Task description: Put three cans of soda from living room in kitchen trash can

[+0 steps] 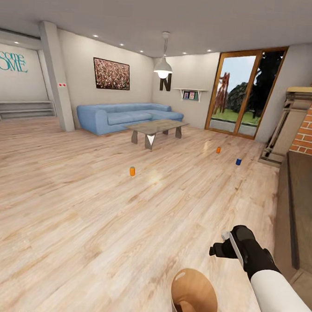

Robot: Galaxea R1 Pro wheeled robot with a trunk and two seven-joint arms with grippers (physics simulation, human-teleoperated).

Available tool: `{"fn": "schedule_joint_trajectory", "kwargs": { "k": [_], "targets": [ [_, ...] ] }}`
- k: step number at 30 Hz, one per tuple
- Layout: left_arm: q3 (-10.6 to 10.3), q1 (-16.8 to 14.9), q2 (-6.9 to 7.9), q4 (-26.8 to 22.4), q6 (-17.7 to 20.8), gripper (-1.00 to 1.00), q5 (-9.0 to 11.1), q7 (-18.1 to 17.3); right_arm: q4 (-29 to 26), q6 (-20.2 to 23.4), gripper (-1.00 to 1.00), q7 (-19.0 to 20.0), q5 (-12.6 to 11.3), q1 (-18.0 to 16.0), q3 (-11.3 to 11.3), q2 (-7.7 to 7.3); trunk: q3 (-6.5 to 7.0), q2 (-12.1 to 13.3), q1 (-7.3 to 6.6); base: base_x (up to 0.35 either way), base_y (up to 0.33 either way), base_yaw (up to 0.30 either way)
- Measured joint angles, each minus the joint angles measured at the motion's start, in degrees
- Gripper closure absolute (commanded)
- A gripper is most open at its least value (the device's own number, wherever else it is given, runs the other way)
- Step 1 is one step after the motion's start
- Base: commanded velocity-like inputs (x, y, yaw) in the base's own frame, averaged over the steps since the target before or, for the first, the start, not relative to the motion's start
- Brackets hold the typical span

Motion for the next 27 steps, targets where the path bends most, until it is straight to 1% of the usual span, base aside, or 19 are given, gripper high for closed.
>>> {"fn": "schedule_joint_trajectory", "kwargs": {
  "k": [6, 10, 13, 19, 20, 23, 25, 27],
  "targets": [
    [0.0, 0.0, 0.04, 0.0, 0.0, -1.00, 0.0, 0.0, 0.0, 0.0, -1.00, 0.0, 0.0, 0.0, 0.0, 0.00, -1.08, -2.4, 1.32, 0.000, 0.000, 0.000],
    [0.3, -0.5, -0.17, -0.3, 2.8, -1.00, 0.6, -0.1, 0.0, 0.0, -1.00, 0.0, 0.0, 0.0, 0.0, 0.00, -1.79, -4.0, 2.20, 0.000, 0.000, 0.000],
    [0.4, -1.9, -0.22, -1.4, 7.9, -1.00, 1.5, -0.1, 0.0, 0.0, -1.00, 0.0, 0.0, 0.0, 0.0, 0.00, -2.33, -5.2, 2.86, 0.000, 0.000, 0.000],
    [0.3, -7.7, -0.10, -5.9, 24.0, -1.00, 3.8, -0.2, 0.1, 0.0, -1.00, 0.0, 0.0, 0.0, 0.1, 0.03, -3.41, -7.6, 4.17, 0.000, 0.000, 0.000],
    [0.3, -7.8, -0.10, -6.0, 24.1, -1.00, 3.9, -0.2, 0.1, 0.0, -1.00, 0.0, 0.0, 0.0, 0.1, 0.03, -3.59, -8.0, 4.39, 0.000, 0.000, 0.000],
    [0.3, -11.2, 0.01, -7.3, 30.2, -1.00, 4.4, -0.4, 0.1, 0.0, -1.00, 0.0, 0.0, 0.0, 0.1, 0.06, -4.12, -9.2, 5.05, 0.000, 0.000, 0.000],
    [0.3, -13.6, 0.05, -7.7, 32.8, -1.00, 4.6, -0.9, 0.1, 0.0, -1.00, 0.0, 0.0, 0.0, 0.1, 0.07, -4.48, -10.0, 5.49, 0.000, 0.000, 0.000],
    [0.3, -15.6, 0.07, -7.8, 34.6, -1.00, 4.6, -1.7, 0.1, 0.0, -1.00, 0.0, 0.0, 0.0, 0.1, 0.08, -4.84, -10.8, 5.93, 0.000, 0.000, 0.000]
  ]
}}
